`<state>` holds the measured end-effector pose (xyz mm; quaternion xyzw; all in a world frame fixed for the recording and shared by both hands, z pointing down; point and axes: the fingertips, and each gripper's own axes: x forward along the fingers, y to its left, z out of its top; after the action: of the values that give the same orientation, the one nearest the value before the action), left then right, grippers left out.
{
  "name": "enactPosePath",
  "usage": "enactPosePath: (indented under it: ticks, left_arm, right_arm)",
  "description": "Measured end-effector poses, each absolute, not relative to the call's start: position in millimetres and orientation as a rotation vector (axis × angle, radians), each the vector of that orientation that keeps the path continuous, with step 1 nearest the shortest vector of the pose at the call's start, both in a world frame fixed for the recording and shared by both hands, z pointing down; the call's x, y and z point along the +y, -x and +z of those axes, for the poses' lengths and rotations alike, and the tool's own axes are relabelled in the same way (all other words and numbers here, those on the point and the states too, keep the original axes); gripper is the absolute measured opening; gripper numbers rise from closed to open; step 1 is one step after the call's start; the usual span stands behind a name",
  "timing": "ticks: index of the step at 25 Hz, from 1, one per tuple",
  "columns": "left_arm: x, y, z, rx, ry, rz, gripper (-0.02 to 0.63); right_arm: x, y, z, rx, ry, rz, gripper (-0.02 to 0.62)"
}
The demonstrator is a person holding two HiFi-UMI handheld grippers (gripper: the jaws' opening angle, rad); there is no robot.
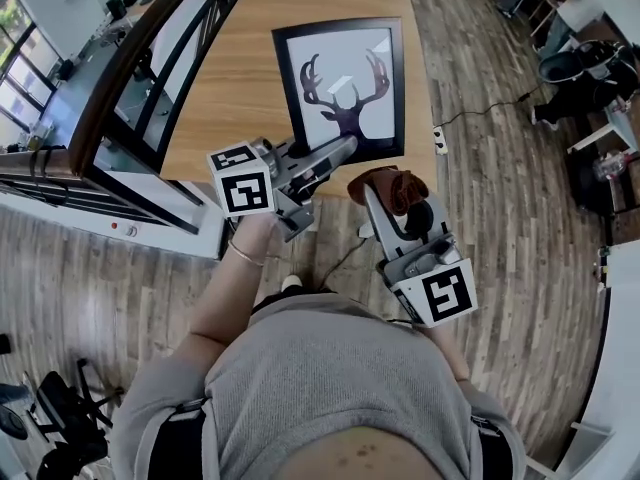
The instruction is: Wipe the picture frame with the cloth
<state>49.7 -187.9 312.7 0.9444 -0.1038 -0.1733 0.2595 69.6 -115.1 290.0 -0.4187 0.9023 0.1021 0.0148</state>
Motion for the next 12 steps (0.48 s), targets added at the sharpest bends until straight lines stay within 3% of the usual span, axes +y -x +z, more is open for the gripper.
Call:
enactPosePath:
  ticks: [8, 12]
  left_arm:
    - [-182.0, -54.8, 314.7, -0.211, -2.576, -0.400, 0.021]
    - [-175.7, -57.7, 309.5, -0.167, -2.596, -0.388, 0.023]
  right_arm:
    - [-136.0, -96.3, 129.2, 2.406, 1.265, 0.832, 0.097]
    - [-163.1, -86.8, 98.8, 2.344, 1.264, 0.907, 0.097]
